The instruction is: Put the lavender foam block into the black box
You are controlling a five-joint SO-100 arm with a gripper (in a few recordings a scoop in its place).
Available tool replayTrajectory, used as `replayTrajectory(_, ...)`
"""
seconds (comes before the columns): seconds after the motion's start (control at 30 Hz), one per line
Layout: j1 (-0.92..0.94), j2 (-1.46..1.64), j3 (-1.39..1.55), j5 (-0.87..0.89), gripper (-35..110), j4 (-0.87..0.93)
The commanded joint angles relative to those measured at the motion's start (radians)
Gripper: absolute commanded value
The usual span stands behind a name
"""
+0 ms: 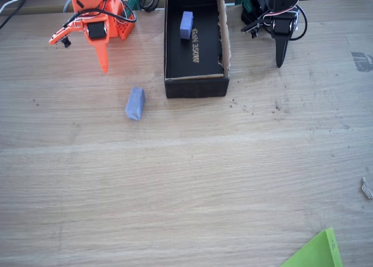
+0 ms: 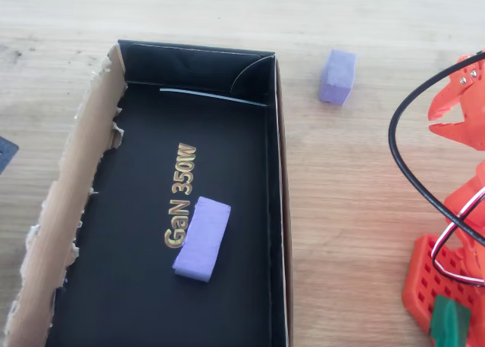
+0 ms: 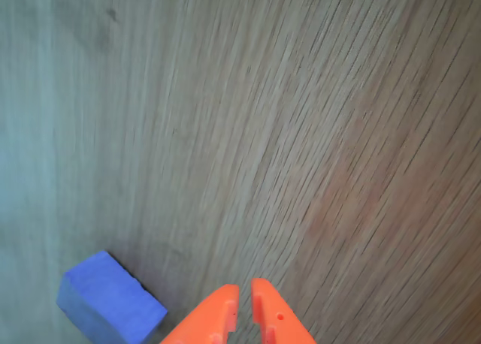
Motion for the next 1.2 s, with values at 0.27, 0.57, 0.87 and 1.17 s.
replayTrajectory(0.27, -0.015, 0.009, 0.002, -0.199, 0, -0.002)
replayTrajectory(0.57, -0.014, 0.009, 0.002, -0.204, 0, -0.002)
replayTrajectory(0.87, -0.008, 0.009, 0.002, -0.201, 0, -0.002)
replayTrajectory(1.17, -0.018, 0.009, -0.012, -0.161, 0, -0.066)
